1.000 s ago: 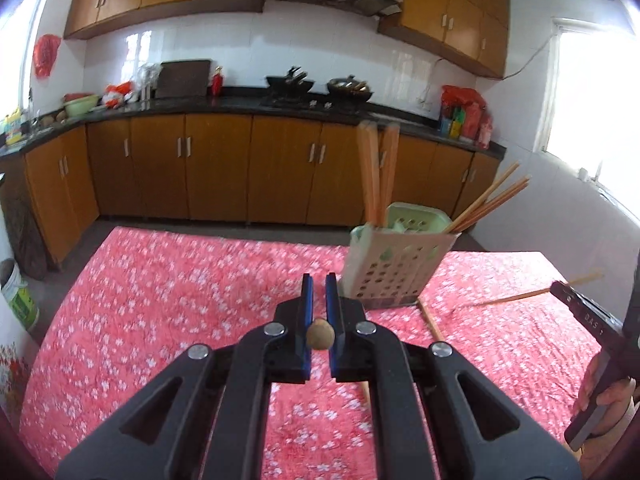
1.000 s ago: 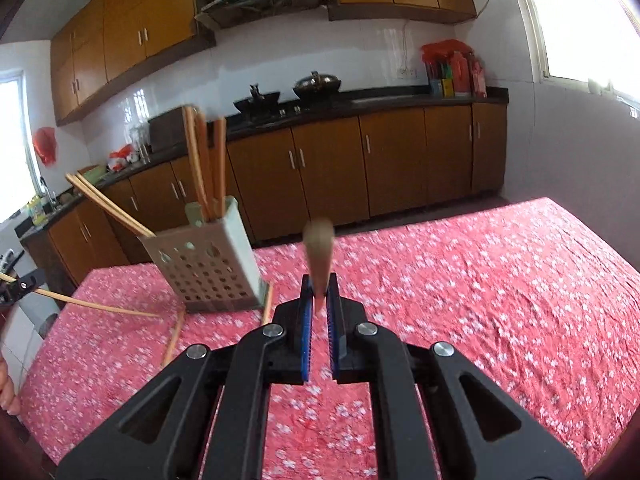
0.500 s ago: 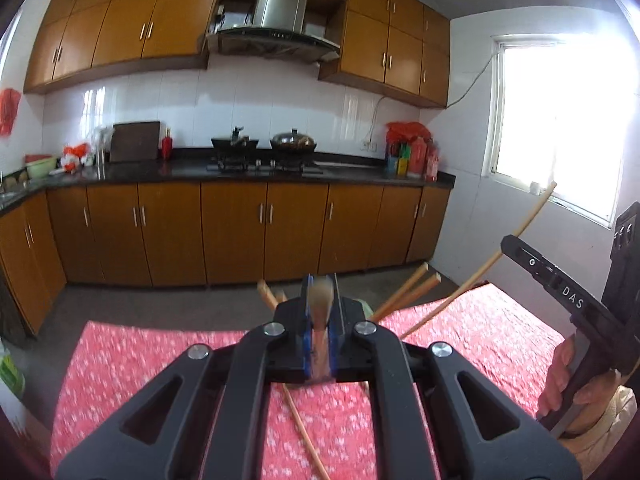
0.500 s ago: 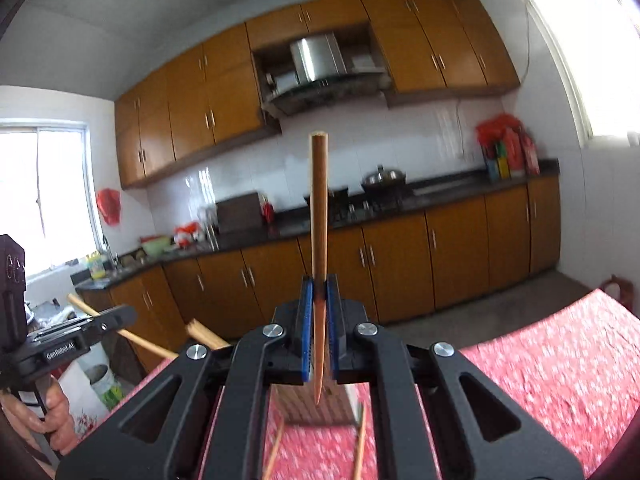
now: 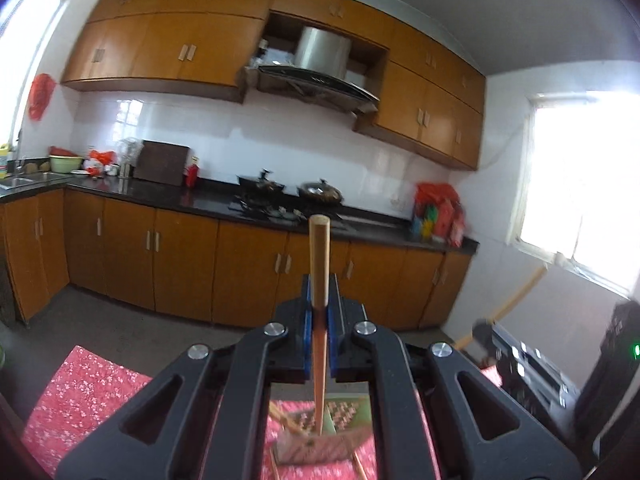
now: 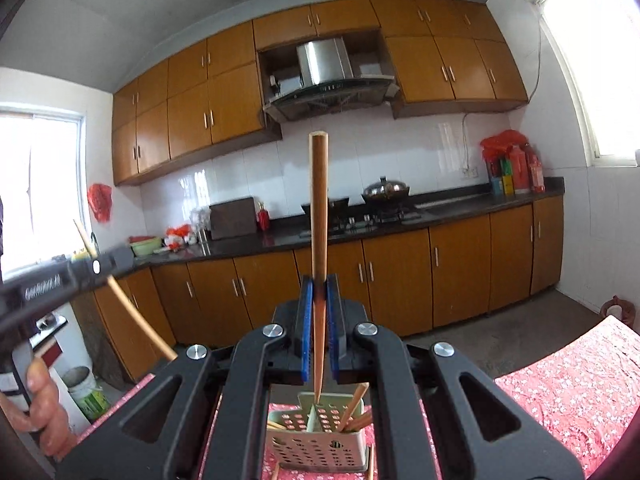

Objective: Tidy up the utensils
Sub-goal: 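Open the left tool into the holder while the right tool releases its chopstick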

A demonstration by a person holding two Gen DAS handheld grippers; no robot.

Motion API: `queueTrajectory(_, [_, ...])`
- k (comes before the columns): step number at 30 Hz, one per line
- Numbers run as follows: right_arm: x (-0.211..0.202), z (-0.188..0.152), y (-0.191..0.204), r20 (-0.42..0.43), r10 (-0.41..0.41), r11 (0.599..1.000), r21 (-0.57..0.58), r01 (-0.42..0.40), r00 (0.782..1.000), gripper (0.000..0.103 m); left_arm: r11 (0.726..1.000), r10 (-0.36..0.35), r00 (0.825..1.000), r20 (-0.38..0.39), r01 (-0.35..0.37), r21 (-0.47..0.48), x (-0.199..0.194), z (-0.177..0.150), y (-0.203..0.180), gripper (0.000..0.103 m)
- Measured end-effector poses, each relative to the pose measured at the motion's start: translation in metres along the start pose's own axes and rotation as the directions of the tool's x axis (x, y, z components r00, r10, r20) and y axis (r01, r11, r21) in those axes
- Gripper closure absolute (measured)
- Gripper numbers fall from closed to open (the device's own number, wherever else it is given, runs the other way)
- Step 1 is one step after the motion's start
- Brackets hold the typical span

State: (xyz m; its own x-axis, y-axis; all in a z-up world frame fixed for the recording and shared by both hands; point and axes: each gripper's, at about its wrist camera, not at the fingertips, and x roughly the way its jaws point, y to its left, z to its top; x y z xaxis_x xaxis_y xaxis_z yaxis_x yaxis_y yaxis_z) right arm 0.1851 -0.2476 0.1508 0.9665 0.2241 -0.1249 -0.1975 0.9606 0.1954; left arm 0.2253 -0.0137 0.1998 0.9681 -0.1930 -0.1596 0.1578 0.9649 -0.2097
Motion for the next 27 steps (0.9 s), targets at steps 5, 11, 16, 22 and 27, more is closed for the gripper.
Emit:
queueTrajectory(5, [0.013, -0.013, 0.002, -0.053, -0.014, 1.000, -0.018, 0.013, 0.999, 0.096, 0.999, 0.026, 0.999, 0.034, -0.025, -0.029, 0.024, -0.018, 0.003, 0.096])
queueTrajectory(11, [0.025, -0.023, 0.005, -0.112, -0.026, 0.999, -0.044, 0.021, 0.993, 0.095, 0.999, 0.036, 0.999, -0.033, -0.036, -0.009, 0.053, -0.040, 0.001, 0.096])
queueTrajectory(16, [0.022, -0.023, 0.002, -0.129, -0.034, 0.999, -0.036, 0.030, 0.991, 0.078, 0.999, 0.047, 0.997, -0.056, -0.049, -0.018, 0.051, -0.042, 0.008, 0.084])
queueTrajectory(22, [-0.011, -0.009, -0.008, -0.076, -0.052, 0.999, -0.014, 0.051, 0.996, 0.069, 0.997, 0.070, 0.997, -0.033, -0.070, -0.020, 0.017, -0.036, 0.017, 0.074])
queueTrajectory(27, [-0.043, -0.018, -0.027, -0.095, -0.104, 0.995, -0.016, 0.103, 0.990, 0.064, 0.994, 0.110, 0.993, -0.052, -0.109, 0.012, -0.029, -0.053, 0.034, 0.065])
